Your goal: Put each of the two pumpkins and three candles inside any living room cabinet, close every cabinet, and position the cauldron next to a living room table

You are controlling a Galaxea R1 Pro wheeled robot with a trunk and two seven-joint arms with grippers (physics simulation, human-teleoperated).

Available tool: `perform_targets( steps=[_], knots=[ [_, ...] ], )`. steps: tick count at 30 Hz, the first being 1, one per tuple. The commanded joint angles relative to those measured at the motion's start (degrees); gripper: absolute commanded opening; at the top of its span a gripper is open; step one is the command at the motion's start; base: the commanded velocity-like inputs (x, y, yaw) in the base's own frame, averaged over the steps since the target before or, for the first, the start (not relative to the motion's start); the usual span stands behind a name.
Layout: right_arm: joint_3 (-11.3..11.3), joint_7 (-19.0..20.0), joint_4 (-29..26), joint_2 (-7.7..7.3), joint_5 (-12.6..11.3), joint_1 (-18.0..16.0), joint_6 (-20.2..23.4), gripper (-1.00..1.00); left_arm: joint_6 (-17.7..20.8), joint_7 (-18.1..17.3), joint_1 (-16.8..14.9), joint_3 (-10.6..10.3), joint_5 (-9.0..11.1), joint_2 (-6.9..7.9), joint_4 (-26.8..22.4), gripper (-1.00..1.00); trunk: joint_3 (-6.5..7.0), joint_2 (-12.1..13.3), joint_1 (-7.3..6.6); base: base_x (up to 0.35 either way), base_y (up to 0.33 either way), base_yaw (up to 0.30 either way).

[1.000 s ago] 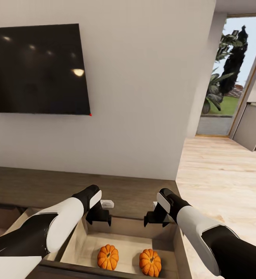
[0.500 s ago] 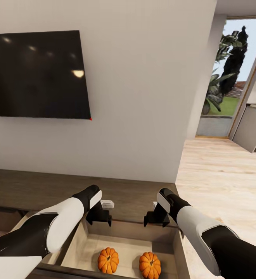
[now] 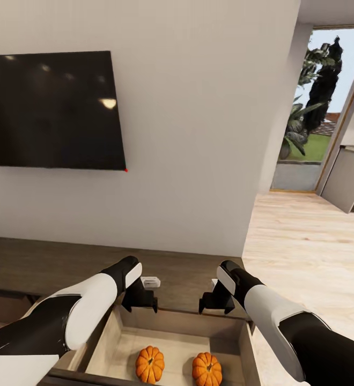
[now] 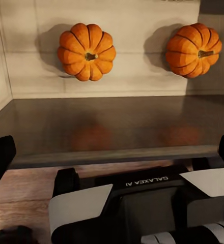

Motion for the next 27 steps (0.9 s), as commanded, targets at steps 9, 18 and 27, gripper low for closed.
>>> perform_targets(
  steps=[9,18,27],
  knots=[
    [0.3,-0.5,-0.1,-0.01,-0.6,0.0,0.1,1.00,0.2,0.2,0.0,0.3,0.6,0.21,-0.2,1.00,1.56,3.6,-1.99,0.000,0.000,0.000],
    [0.3,-0.5,-0.2,-0.01,-0.5,0.0,0.1,1.00,0.2,0.4,0.0,0.3,0.6,0.22,0.0,1.00,3.18,7.2,-3.97,0.000,0.000,0.000],
    [0.3,-0.5,-0.2,-0.01,-0.5,0.0,0.1,1.00,0.0,0.4,0.1,0.3,0.7,0.22,-0.2,1.00,3.90,8.8,-4.84,0.000,0.000,0.000]
  ],
)
